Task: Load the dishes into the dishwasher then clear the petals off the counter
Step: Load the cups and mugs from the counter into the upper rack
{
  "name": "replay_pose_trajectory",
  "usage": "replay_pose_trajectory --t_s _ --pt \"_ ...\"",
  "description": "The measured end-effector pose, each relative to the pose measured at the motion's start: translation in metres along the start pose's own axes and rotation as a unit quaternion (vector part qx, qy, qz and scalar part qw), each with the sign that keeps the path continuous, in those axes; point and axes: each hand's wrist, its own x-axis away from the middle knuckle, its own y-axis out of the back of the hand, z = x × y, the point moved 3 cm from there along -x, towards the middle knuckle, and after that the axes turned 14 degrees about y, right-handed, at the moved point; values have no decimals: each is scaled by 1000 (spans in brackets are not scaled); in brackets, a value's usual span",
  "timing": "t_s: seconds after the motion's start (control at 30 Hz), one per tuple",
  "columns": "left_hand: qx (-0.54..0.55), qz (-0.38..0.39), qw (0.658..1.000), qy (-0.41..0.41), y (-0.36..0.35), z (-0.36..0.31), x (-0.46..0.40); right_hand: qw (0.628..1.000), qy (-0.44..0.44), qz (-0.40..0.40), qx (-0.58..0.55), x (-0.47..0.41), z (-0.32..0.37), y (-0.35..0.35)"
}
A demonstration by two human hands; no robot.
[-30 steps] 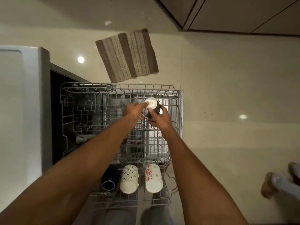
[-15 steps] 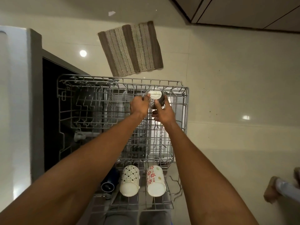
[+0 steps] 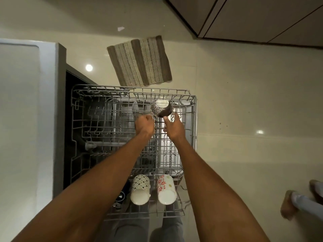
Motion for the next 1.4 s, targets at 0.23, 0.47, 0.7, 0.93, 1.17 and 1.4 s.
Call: replay_pose_trajectory --t_s 0.23,0.47,0.7,0.93,1.17,1.4 --pt "-54 45 997 -30 26 19 64 996 35 28 75 66 32 31" --pt "-62 25 996 -61 59 46 138 995 61 19 74 125 57 64" --pt "-14 11 995 -93 91 54 208 991 101 32 83 183 83 105" --pt "8 -55 989 -137 107 71 272 974 163 63 142 234 88 143" --pt "25 -73 984 -160 95 115 336 945 207 111 229 277 76 163" --pt "-11 -104 981 -161 100 167 365 915 271 143 263 306 86 155"
